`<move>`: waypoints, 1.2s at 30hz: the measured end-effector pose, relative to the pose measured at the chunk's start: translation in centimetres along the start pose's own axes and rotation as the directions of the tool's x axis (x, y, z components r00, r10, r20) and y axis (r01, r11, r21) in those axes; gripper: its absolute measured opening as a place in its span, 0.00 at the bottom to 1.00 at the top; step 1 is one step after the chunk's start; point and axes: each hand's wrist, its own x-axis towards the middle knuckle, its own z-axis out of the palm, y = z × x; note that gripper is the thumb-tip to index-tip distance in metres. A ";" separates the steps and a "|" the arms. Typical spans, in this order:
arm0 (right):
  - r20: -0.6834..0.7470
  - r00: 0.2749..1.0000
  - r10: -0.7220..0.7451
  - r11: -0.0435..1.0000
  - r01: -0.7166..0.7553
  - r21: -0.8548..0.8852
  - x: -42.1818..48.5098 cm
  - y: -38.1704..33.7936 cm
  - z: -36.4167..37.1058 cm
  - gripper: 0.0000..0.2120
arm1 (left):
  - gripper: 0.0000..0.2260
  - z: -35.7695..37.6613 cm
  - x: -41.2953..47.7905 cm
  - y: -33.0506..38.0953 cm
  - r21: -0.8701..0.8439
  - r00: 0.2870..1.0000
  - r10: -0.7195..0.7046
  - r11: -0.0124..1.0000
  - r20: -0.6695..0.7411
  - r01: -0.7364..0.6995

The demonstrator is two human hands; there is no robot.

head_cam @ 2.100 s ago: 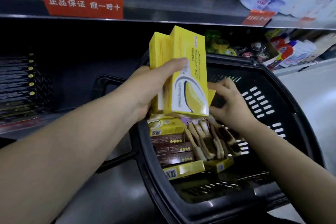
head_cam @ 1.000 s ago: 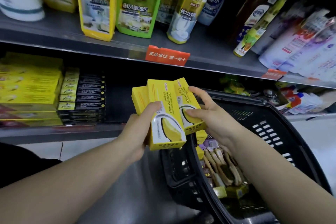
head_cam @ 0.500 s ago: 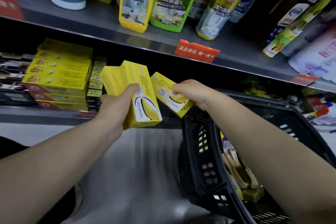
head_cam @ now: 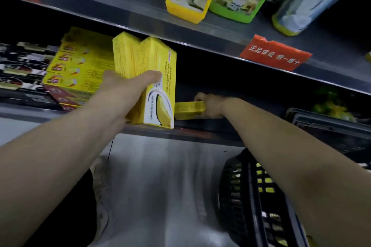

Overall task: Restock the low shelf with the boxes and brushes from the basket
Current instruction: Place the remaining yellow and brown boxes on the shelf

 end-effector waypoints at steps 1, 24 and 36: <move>0.022 1.000 -0.023 1.000 0.022 0.015 0.5 0.0 0.7 0.26 | 0.38 0.0 0.3 -0.1 0.001 1.000 0.002 1.000 -0.004 -0.002; -0.015 0.882 -0.470 0.202 0.124 0.971 -5.2 -4.1 -1.7 0.15 | 0.32 1.5 1.2 -1.7 -0.008 0.991 -0.074 0.997 0.113 0.075; -0.251 0.946 0.203 0.448 0.138 0.883 -3.1 0.1 -3.0 0.24 | 0.16 2.9 2.1 -2.5 -0.048 0.998 -0.045 0.998 -0.038 0.043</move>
